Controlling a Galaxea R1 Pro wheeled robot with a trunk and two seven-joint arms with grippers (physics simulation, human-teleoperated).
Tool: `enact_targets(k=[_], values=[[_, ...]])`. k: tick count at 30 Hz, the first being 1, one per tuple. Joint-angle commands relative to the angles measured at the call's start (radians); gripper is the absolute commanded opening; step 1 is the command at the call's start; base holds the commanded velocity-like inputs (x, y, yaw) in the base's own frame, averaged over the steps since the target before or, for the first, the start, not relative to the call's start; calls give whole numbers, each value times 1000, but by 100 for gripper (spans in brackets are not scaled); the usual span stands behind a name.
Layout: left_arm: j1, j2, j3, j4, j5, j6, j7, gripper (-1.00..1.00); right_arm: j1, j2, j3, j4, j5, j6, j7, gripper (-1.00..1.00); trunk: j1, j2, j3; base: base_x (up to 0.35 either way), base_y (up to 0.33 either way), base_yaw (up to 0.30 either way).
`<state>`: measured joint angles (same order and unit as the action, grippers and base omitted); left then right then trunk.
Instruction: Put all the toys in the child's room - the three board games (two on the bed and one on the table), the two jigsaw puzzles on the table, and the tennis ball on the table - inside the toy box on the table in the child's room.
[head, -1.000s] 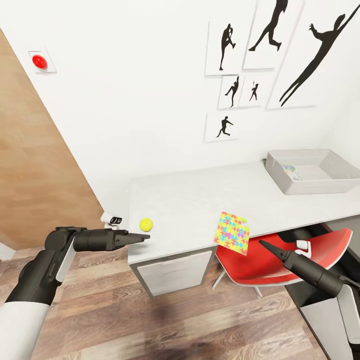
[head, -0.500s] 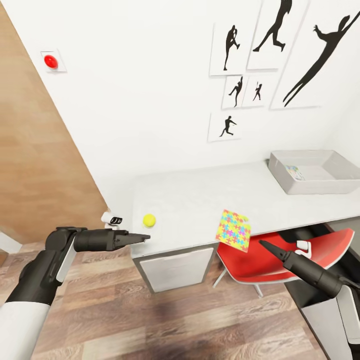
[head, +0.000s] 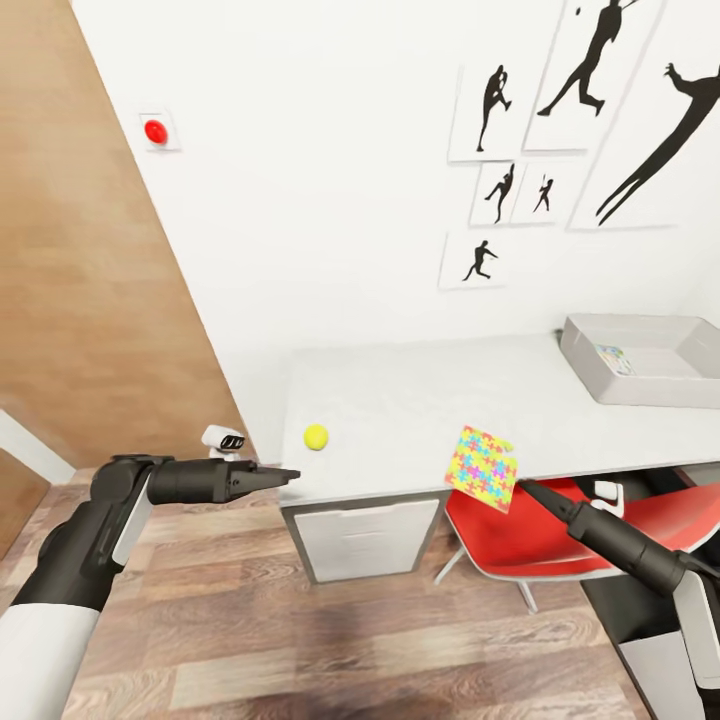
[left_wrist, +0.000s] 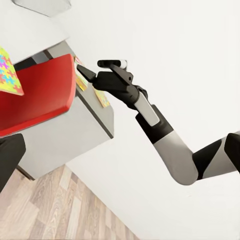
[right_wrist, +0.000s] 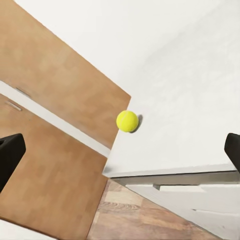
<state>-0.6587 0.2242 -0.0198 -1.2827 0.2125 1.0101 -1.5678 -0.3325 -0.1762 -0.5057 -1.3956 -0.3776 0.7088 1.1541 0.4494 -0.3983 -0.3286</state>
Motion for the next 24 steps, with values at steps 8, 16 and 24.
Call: enact_targets(k=[8,16,24], values=[[-1,-1,-3,0,1,10,-3,100,0,0,-1,1,-5,-4,6,100,1,-2,11,0,-1,92],[-1,-1,-3,0,1,9,-3,100,1,0,-1,1,-4,-5,8,100,1,-2,24,0,0,74],[-1,1,-3,0,-1,8,-3,100,1,1,-1,1,-5,-7,8,100,1,-2,36,0,0,66]])
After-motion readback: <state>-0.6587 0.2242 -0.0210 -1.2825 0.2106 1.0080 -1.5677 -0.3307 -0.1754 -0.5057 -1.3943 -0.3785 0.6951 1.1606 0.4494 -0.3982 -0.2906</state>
